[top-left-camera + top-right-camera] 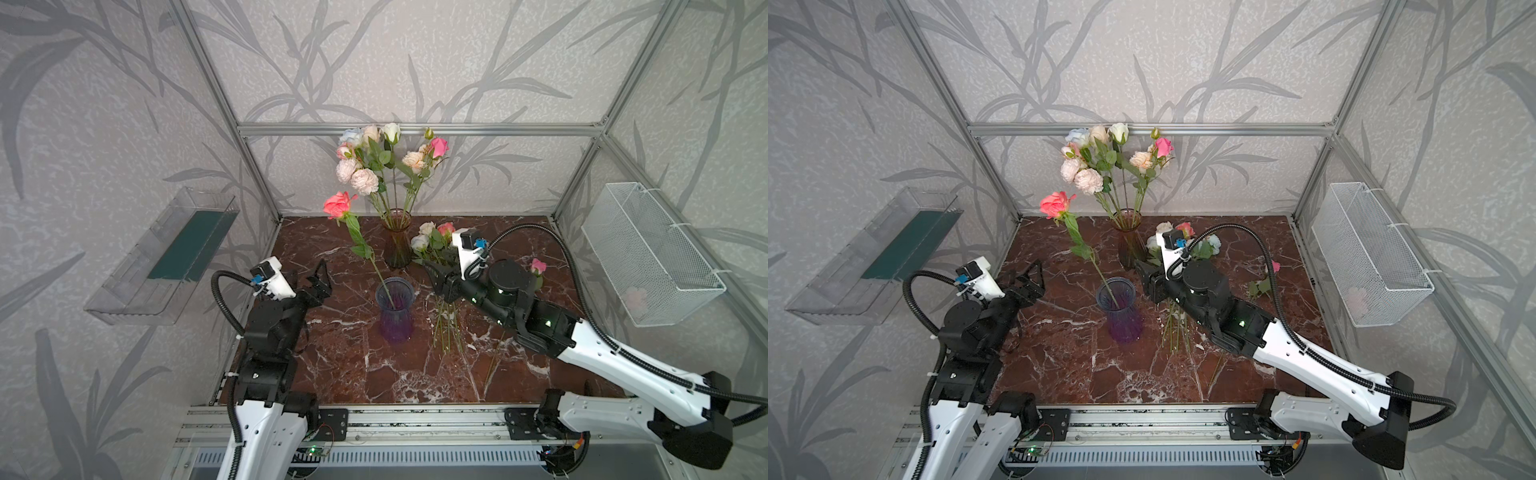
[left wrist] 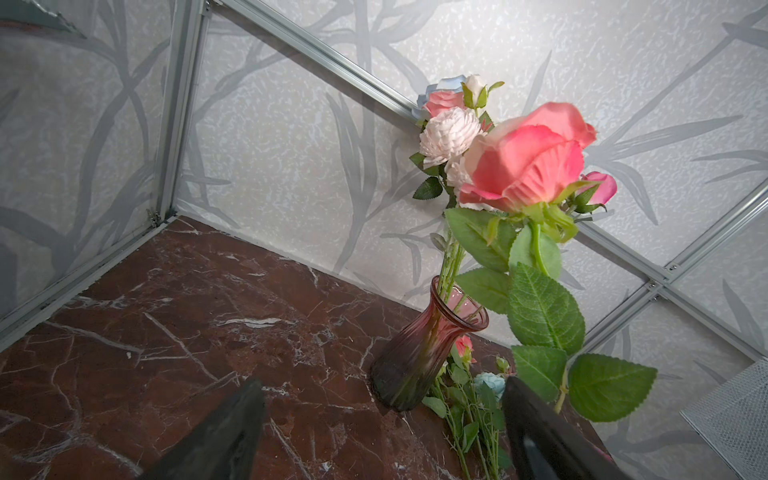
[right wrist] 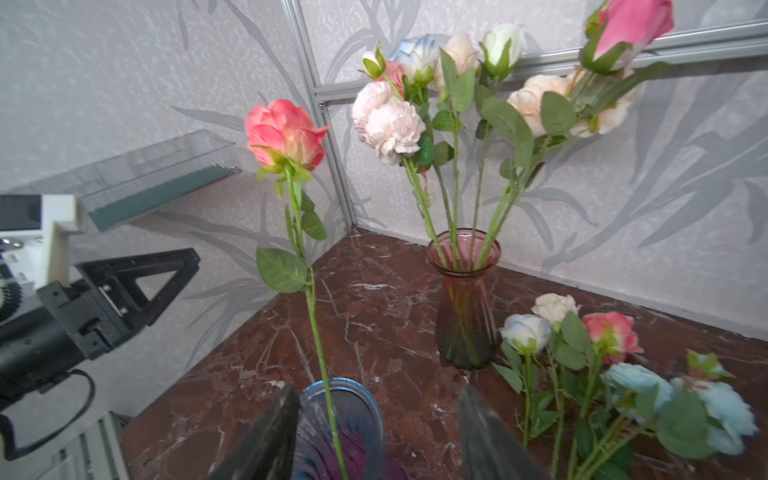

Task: Arrange the flowers into the vase
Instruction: 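Open the right gripper and draw it back from the vase, then move the right gripper down to the flower pile and grasp a pink rose stem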

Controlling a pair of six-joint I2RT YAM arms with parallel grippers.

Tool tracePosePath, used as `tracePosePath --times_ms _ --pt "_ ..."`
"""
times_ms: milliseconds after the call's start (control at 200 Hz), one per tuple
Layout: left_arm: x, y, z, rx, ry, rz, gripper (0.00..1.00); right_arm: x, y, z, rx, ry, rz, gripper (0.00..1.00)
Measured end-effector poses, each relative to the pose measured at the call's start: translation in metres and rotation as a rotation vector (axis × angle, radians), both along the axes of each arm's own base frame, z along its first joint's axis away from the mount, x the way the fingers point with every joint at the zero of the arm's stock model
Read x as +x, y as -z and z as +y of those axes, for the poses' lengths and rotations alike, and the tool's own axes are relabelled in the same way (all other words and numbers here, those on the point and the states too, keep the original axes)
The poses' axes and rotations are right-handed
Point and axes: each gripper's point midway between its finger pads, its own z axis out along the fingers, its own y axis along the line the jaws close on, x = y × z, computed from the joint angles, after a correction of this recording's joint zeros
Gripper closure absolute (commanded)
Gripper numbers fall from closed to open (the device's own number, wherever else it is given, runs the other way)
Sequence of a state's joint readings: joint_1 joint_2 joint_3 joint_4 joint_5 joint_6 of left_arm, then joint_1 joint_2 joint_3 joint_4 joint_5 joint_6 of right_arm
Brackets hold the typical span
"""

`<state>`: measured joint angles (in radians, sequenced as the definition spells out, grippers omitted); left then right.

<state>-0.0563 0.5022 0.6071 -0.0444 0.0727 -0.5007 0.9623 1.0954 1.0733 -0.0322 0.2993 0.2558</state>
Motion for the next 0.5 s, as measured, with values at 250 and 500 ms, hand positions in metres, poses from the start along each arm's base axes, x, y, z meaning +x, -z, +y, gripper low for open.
tracePosePath --times_ms 250,500 --pt "0.002 0.001 -0.001 0.000 0.015 0.003 0.10 0.058 0.032 -0.052 0.041 0.168 0.090 0.38" --pt "0.000 -0.009 -0.005 -0.001 0.050 -0.038 0.10 0.086 0.063 -0.061 0.066 0.178 0.198 0.39"
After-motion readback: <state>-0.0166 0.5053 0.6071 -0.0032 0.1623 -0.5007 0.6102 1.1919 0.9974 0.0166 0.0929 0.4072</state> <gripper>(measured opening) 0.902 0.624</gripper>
